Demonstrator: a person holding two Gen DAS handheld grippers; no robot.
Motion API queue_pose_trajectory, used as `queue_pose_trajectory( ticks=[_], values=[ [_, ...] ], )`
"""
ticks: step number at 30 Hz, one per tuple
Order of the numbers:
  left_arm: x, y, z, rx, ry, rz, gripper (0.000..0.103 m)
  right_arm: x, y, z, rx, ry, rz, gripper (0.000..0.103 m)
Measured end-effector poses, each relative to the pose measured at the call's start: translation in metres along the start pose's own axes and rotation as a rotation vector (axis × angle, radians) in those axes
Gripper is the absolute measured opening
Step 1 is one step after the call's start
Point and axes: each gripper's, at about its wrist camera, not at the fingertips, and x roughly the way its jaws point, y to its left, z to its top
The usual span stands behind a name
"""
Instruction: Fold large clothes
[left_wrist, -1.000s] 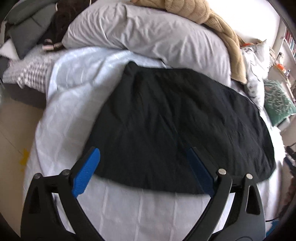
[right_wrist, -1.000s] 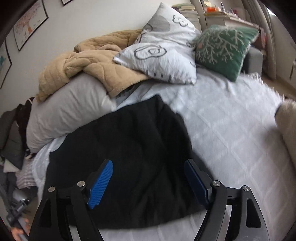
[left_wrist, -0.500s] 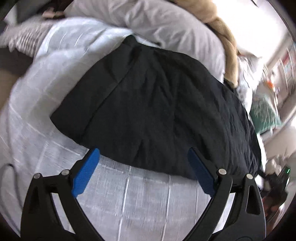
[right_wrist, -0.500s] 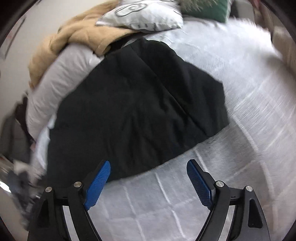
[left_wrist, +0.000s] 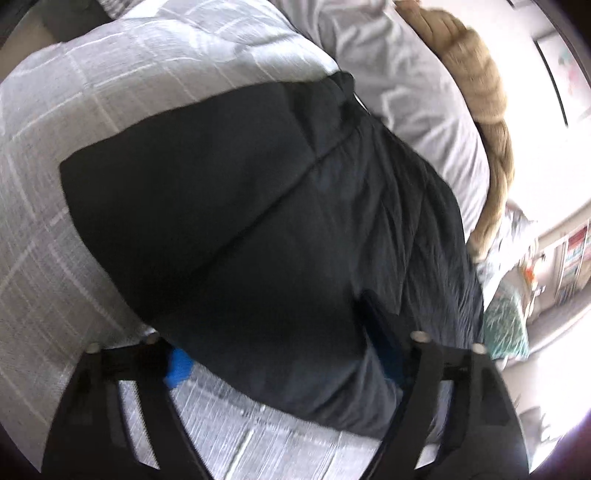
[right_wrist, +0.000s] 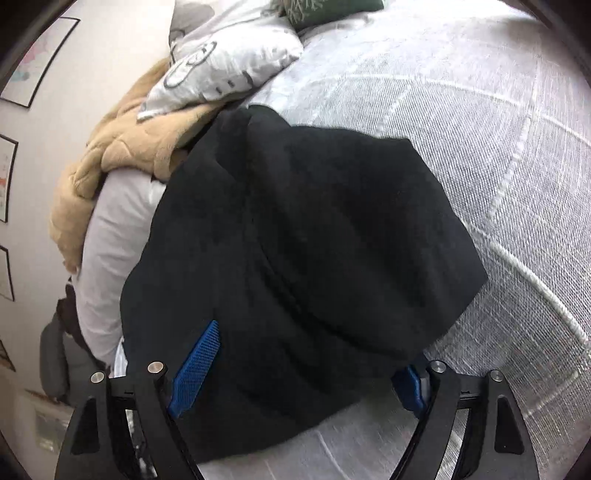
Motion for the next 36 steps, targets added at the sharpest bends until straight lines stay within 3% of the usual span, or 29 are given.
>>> queue_pose_trajectory(
  ticks=[1, 4, 5, 8, 12, 18, 26, 29, 31, 34, 36],
  values=[
    [-0.001, 0.002, 0.001, -0.014, -0.004, -0.007, 0.053, 0.000, 0.003, -0.001, -0.008, -0.022, -0.008, 0.072],
    [-0.009, -0.006, 0.004, -0.001, -0.013, 0.007, 0.029, 0.000, 0.010, -0.003, -0.044, -0.050, -0.023, 0.040],
    [-0.015, -0.016, 0.004, 0.041, -0.022, 0.028, 0.027, -0.002, 0.016, -0.005, -0.060, -0.055, -0.026, 0.032],
    [-0.041, -0.038, 0.005, 0.145, -0.050, 0.051, 0.023, -0.018, 0.032, -0.008, -0.118, -0.083, -0.056, 0.026],
    [-0.076, -0.041, 0.003, 0.233, -0.030, 0.059, 0.022, -0.044, 0.038, -0.008, -0.144, -0.063, -0.053, 0.025],
    [-0.115, -0.019, -0.020, 0.356, 0.057, 0.082, 0.022, -0.079, 0.033, -0.024, -0.193, 0.055, -0.081, 0.025],
    [-0.161, 0.023, -0.054, 0.413, 0.144, 0.058, 0.024, -0.118, 0.012, -0.065, -0.271, 0.156, -0.067, 0.027],
    [-0.143, 0.036, -0.071, 0.534, 0.239, 0.123, 0.038, -0.113, 0.003, -0.075, -0.335, 0.203, -0.101, 0.038],
    [-0.135, 0.049, -0.076, 0.535, 0.268, 0.154, 0.057, -0.099, -0.006, -0.077, -0.372, 0.240, -0.129, 0.045],
    [-0.147, 0.052, -0.064, 0.479, 0.262, 0.163, 0.063, -0.090, -0.033, -0.070, -0.277, 0.303, -0.120, 0.061],
    [-0.160, 0.051, -0.053, 0.463, 0.226, 0.156, 0.066, -0.100, -0.038, -0.062, -0.231, 0.310, -0.106, 0.065]
  ],
)
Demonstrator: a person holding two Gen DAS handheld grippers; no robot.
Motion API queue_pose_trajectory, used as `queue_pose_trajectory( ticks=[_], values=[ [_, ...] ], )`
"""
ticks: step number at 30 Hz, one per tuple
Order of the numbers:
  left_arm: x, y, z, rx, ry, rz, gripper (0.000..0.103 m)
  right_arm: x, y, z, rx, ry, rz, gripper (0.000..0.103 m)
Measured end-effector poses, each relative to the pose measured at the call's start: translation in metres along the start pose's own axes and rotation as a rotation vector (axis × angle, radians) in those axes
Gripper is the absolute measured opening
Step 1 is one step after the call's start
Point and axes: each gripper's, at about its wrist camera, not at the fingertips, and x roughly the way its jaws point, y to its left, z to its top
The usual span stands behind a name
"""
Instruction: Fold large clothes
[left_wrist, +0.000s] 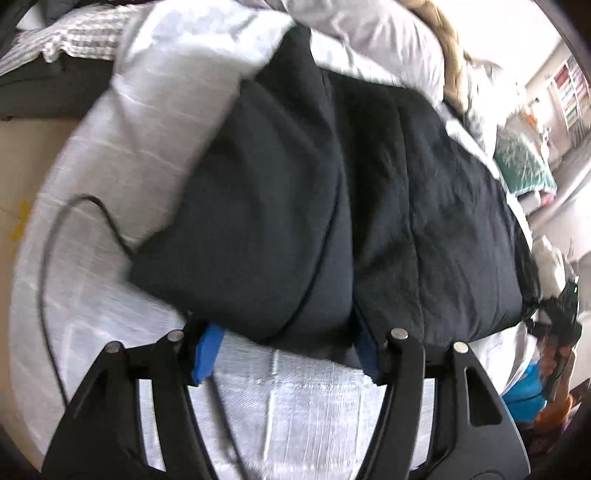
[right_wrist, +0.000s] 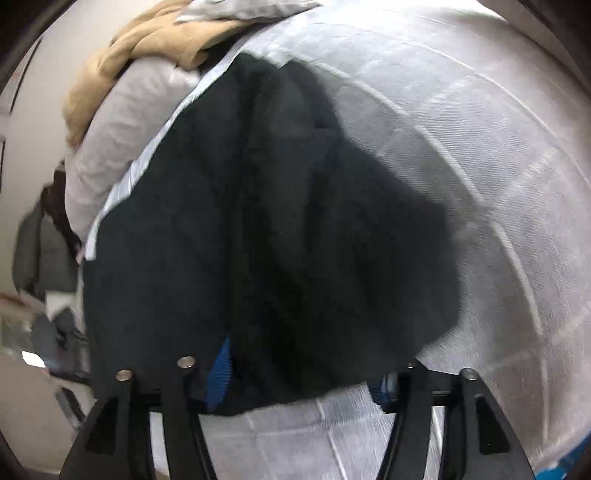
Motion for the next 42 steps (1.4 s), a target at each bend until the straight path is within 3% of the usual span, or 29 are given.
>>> queue_pose_trajectory(
  ticks=[4, 7, 10, 14, 18, 24, 28, 31, 34, 37, 40, 41, 42],
  values=[
    [-0.025, 0.006, 0.004, -0.026, -0.078, 0.008, 0.069, -0.024, -0.004, 0.006, 0.014, -0.010, 0.028, 0.065],
    [-0.036, 0.002, 0.008, -0.016, -0.105, 0.046, 0.069, -0.039, -0.010, 0.004, 0.017, -0.022, -0.024, 0.066],
    [-0.051, 0.002, 0.010, -0.012, -0.167, 0.123, 0.069, -0.066, -0.016, -0.004, 0.014, -0.130, -0.138, 0.069],
    [-0.069, -0.021, 0.019, 0.072, -0.308, 0.213, 0.069, -0.090, -0.013, -0.003, -0.029, -0.248, -0.166, 0.070],
    [-0.054, -0.071, 0.036, 0.164, -0.309, 0.125, 0.072, -0.074, 0.044, 0.002, -0.188, -0.293, -0.210, 0.069],
    [0.014, -0.174, 0.063, 0.317, -0.275, -0.010, 0.072, -0.024, 0.152, 0.001, -0.436, -0.314, -0.142, 0.069],
    [0.053, -0.209, 0.079, 0.360, -0.288, -0.084, 0.072, 0.027, 0.203, 0.005, -0.556, -0.341, -0.123, 0.070],
    [0.087, -0.222, 0.084, 0.420, -0.316, -0.019, 0.072, 0.055, 0.216, 0.014, -0.594, -0.384, -0.124, 0.069],
    [0.119, -0.211, 0.094, 0.408, -0.289, 0.070, 0.072, 0.083, 0.217, 0.017, -0.640, -0.428, -0.202, 0.069],
    [0.134, -0.179, 0.108, 0.344, -0.301, 0.204, 0.072, 0.113, 0.200, 0.031, -0.631, -0.402, -0.335, 0.068],
    [0.134, -0.136, 0.120, 0.299, -0.317, 0.319, 0.072, 0.113, 0.171, 0.048, -0.598, -0.422, -0.397, 0.068],
    [0.131, -0.112, 0.125, 0.272, -0.317, 0.350, 0.072, 0.109, 0.161, 0.054, -0.581, -0.430, -0.416, 0.068],
    [0.128, -0.096, 0.127, 0.247, -0.305, 0.334, 0.070, 0.104, 0.151, 0.060, -0.564, -0.439, -0.426, 0.068]
  ],
)
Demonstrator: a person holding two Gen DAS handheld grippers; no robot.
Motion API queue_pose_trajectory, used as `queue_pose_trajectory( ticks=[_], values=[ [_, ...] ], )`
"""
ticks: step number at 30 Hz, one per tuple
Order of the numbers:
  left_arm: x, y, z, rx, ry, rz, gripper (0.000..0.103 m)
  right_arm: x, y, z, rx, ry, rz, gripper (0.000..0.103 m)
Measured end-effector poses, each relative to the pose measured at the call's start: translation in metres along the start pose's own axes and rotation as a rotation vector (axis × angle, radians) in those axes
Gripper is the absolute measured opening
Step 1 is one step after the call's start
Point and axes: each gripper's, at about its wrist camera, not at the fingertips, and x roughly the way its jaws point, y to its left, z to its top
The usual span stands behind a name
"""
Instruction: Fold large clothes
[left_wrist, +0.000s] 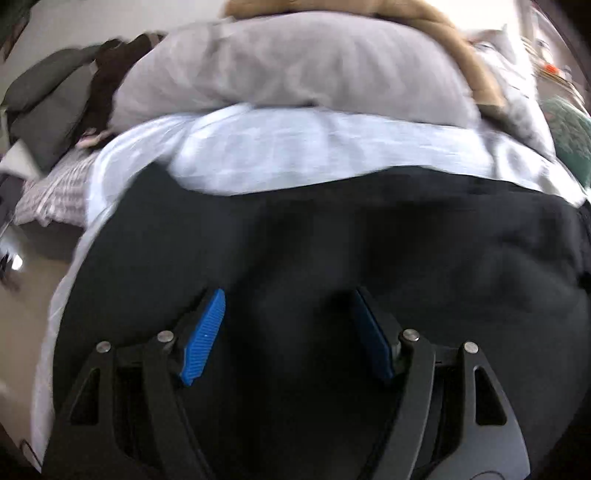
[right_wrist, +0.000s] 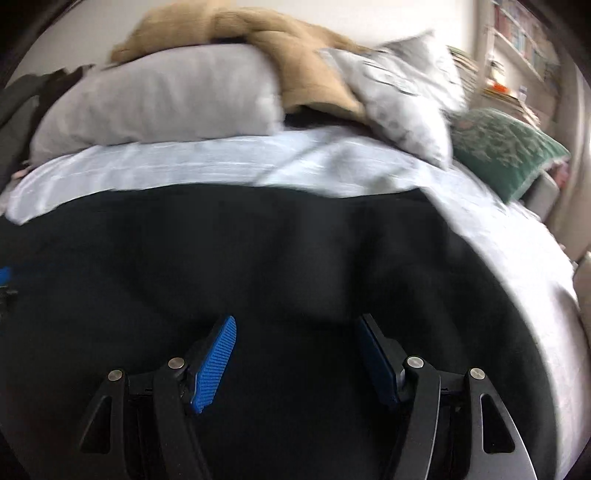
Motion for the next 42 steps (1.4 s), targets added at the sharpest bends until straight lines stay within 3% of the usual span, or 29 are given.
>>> queue_pose_trajectory(
  ticks=[1, 3, 5, 8, 9, 13, 16, 20, 25, 32, 35, 38, 42],
  values=[
    [0.002, 0.013, -0.002, -0.023, 0.006, -0.024, 0.059, 0.000, -0.017, 0.000, 0.016, -0.004, -0.015, 0.066],
    [0.000, 0.038, -0.005, -0.053, 0.015, -0.029, 0.048, -0.002, -0.036, -0.001, 0.016, -0.014, -0.042, 0.064],
    [-0.003, 0.048, -0.004, -0.048, 0.012, 0.047, 0.048, -0.007, -0.059, -0.002, 0.050, -0.012, -0.037, 0.061],
    [-0.014, 0.074, -0.007, -0.095, 0.018, 0.084, 0.048, -0.016, -0.077, -0.005, 0.042, -0.015, -0.072, 0.056],
    [-0.018, 0.081, -0.008, -0.108, 0.020, 0.084, 0.051, -0.020, -0.080, -0.006, 0.028, -0.018, -0.098, 0.056],
    [-0.046, 0.090, -0.014, -0.082, 0.002, 0.093, 0.076, -0.039, -0.093, -0.009, 0.011, -0.007, -0.168, 0.060],
    [-0.066, 0.093, -0.017, -0.075, 0.046, 0.063, 0.084, -0.063, -0.099, -0.009, 0.012, -0.007, -0.099, 0.065],
    [-0.097, 0.096, -0.027, -0.129, 0.103, -0.042, 0.091, -0.102, -0.089, -0.015, -0.011, 0.005, 0.026, 0.077],
    [-0.120, 0.090, -0.039, -0.142, 0.203, -0.080, 0.095, -0.127, -0.057, -0.028, -0.067, 0.078, 0.108, 0.079],
    [-0.135, 0.121, -0.089, -0.385, 0.391, -0.151, 0.095, -0.145, -0.031, -0.046, 0.005, 0.209, 0.278, 0.080],
    [-0.130, 0.127, -0.111, -0.452, 0.471, -0.147, 0.095, -0.149, -0.019, -0.053, -0.024, 0.215, 0.279, 0.080],
    [-0.119, 0.125, -0.127, -0.515, 0.503, -0.225, 0.095, -0.147, -0.012, -0.056, -0.048, 0.225, 0.262, 0.080],
    [-0.101, 0.118, -0.140, -0.632, 0.490, -0.337, 0.095, -0.144, -0.007, -0.058, -0.022, 0.247, 0.279, 0.080]
  ],
)
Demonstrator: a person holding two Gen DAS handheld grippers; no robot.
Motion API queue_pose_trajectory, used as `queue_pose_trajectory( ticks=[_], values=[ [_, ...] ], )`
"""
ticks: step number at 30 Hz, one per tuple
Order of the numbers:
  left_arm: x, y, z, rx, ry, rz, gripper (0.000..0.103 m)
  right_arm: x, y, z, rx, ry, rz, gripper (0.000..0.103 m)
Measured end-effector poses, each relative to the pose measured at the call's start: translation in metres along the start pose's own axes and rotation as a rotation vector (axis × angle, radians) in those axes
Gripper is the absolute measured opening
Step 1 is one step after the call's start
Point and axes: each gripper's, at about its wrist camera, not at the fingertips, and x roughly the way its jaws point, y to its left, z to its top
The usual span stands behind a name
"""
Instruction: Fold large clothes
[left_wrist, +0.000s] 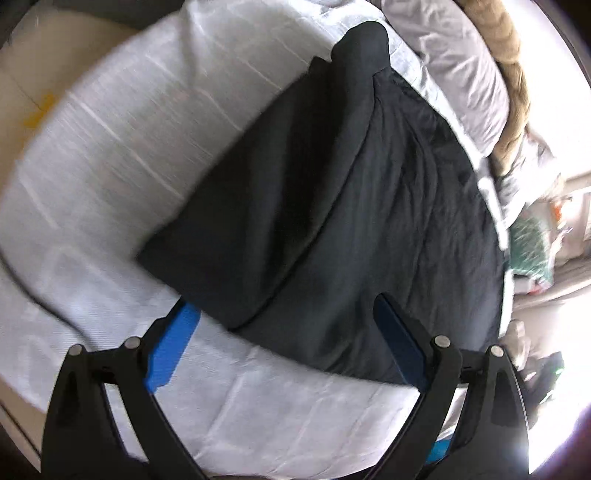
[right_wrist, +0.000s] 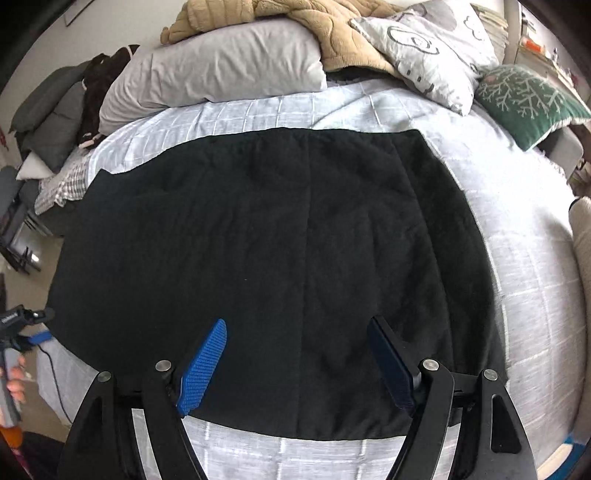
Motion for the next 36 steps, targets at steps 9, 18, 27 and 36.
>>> queue_pose_trajectory(
  ticks=[9, 18, 27, 36],
  values=[
    [0.019, 0.016, -0.002, -0.150, -0.181, -0.138, 0.068, 0.005, 0.010, 0.004, 0.005, -0.027, -0.013, 0.080],
    [-0.019, -0.031, -0.008, 0.006, -0.352, -0.185, 0.031, 0.015, 0.044, 0.008, -0.028, -0.061, 0.119, 0.060],
    [-0.064, -0.109, -0.023, 0.300, -0.531, -0.296, 0.027, 0.055, 0.084, 0.013, -0.010, 0.063, 0.320, 0.018],
    [-0.061, -0.190, -0.053, 0.535, -0.522, -0.428, 0.026, 0.102, 0.088, 0.012, 0.049, 0.158, 0.367, 0.018]
  ],
)
